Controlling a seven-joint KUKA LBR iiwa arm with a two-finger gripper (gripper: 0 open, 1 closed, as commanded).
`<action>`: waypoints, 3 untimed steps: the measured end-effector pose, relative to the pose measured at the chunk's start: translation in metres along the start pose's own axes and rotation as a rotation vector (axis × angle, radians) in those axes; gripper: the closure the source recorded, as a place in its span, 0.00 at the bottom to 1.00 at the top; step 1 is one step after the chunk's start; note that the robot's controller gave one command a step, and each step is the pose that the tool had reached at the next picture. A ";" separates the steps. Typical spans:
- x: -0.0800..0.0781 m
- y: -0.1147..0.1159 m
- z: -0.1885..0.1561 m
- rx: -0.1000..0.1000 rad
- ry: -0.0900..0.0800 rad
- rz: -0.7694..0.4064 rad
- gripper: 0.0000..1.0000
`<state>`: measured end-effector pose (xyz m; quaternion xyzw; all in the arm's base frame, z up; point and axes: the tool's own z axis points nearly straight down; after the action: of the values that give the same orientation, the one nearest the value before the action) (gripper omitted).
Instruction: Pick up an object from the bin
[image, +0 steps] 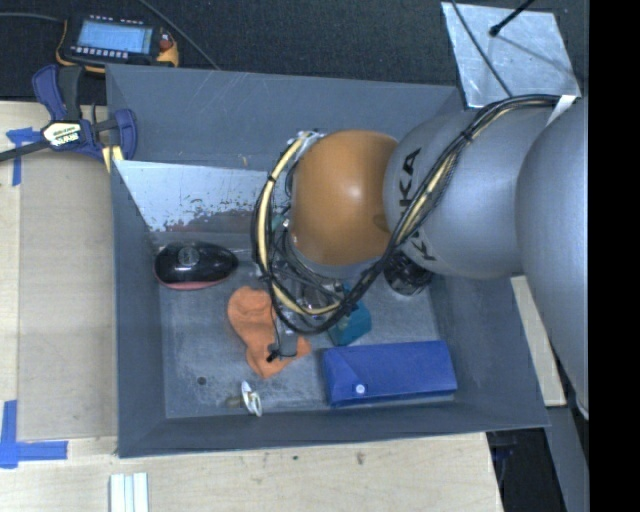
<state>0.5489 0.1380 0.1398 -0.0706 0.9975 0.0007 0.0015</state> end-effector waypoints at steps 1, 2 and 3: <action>-0.041 -0.053 0.044 0.000 -0.001 -0.207 1.00; -0.041 -0.053 0.044 0.000 -0.001 -0.205 0.00; -0.041 -0.053 0.044 0.000 0.000 -0.205 0.00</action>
Offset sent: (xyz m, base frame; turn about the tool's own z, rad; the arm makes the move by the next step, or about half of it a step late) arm 0.0000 0.0000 0.0000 0.0000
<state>0.5975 0.0911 0.0959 -0.1723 0.9850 0.0004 0.0018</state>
